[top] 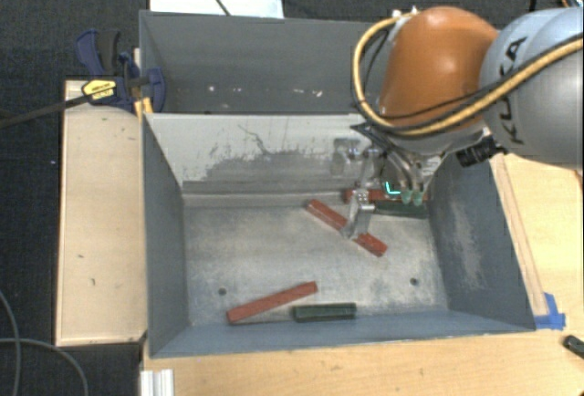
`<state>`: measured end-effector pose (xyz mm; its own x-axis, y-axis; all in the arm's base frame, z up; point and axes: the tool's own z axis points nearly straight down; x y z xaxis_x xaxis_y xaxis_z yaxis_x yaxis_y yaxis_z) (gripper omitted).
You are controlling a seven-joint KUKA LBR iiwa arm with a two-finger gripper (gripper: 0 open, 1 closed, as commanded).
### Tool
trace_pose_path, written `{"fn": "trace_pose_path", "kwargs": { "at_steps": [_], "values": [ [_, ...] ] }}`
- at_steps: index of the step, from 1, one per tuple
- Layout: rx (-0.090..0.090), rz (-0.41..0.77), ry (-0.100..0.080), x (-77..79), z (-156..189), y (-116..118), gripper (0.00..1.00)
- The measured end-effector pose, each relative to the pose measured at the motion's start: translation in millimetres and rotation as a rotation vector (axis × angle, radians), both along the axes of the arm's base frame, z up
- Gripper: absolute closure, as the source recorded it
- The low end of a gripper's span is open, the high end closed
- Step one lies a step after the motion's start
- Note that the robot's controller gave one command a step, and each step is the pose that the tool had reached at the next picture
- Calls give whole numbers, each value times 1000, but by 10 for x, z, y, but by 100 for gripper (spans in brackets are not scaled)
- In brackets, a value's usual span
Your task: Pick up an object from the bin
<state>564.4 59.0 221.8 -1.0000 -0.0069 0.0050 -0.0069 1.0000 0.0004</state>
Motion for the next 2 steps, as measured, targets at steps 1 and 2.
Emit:
{"fn": "trace_pose_path", "kwargs": {
  "at_steps": [1,2],
  "values": [
    [-1,8,6,-667,-776,-95,0],
    [1,-42,-1,-558,-1551,202,0]
  ]
}}
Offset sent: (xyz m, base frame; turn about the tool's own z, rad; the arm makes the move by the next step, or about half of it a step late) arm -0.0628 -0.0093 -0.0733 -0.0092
